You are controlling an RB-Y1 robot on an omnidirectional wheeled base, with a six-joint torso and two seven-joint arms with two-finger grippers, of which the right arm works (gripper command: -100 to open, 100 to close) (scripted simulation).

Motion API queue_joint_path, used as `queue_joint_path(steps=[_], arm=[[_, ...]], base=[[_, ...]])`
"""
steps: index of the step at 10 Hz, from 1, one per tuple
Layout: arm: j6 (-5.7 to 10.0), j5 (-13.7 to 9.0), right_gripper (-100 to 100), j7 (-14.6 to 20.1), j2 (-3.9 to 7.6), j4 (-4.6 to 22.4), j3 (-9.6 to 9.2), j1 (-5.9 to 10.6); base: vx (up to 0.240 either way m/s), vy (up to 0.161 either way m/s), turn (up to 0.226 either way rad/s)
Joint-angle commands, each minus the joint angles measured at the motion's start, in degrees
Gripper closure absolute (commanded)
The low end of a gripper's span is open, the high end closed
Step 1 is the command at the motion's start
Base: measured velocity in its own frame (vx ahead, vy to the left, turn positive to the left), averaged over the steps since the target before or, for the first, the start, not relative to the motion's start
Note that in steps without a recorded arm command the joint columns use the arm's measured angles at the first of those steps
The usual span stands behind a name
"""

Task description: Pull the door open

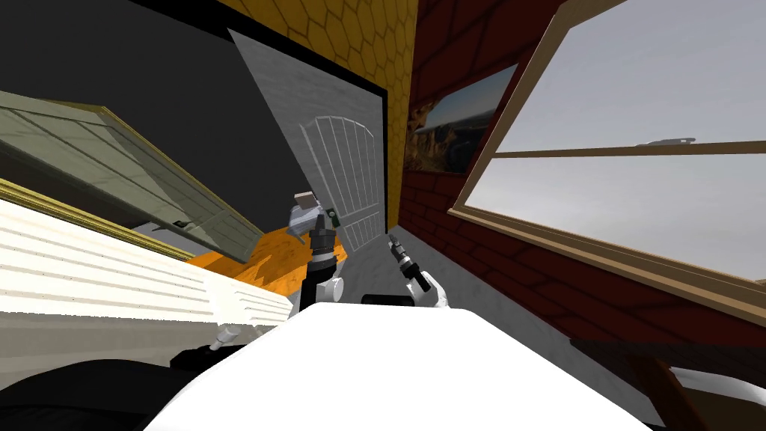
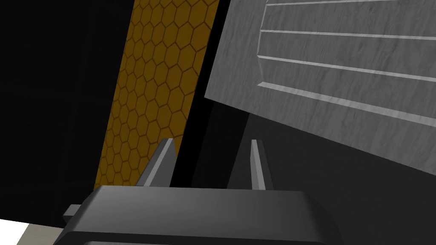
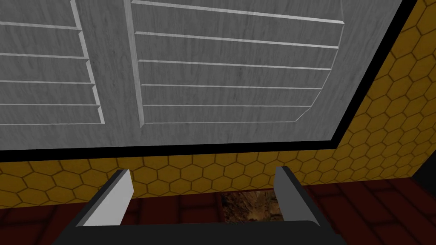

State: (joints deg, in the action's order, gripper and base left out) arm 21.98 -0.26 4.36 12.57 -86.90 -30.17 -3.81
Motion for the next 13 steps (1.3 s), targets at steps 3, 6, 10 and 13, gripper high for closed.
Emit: queue_joint_path(steps=[3, 6, 10, 13], arm=[[-0.88, 0.0, -100, 0.8, -0.49, 4.9, -4.2, 3.14], [-1.26, -0.1, -100, 1.4, -1.61, 9.6, -7.36, 6.08], [-1.55, -0.1, -100, 1.9, -3.04, 13.1, -9.79, 8.36], [-1.81, -0.1, -100, 2.3, -4.76, 16.3, -12.07, 10.51]], base=[[0.178, 0.06, -0.122], [0.123, 0.103, -0.114], [0.107, 0.089, -0.072], [0.093, 0.136, -0.087]])
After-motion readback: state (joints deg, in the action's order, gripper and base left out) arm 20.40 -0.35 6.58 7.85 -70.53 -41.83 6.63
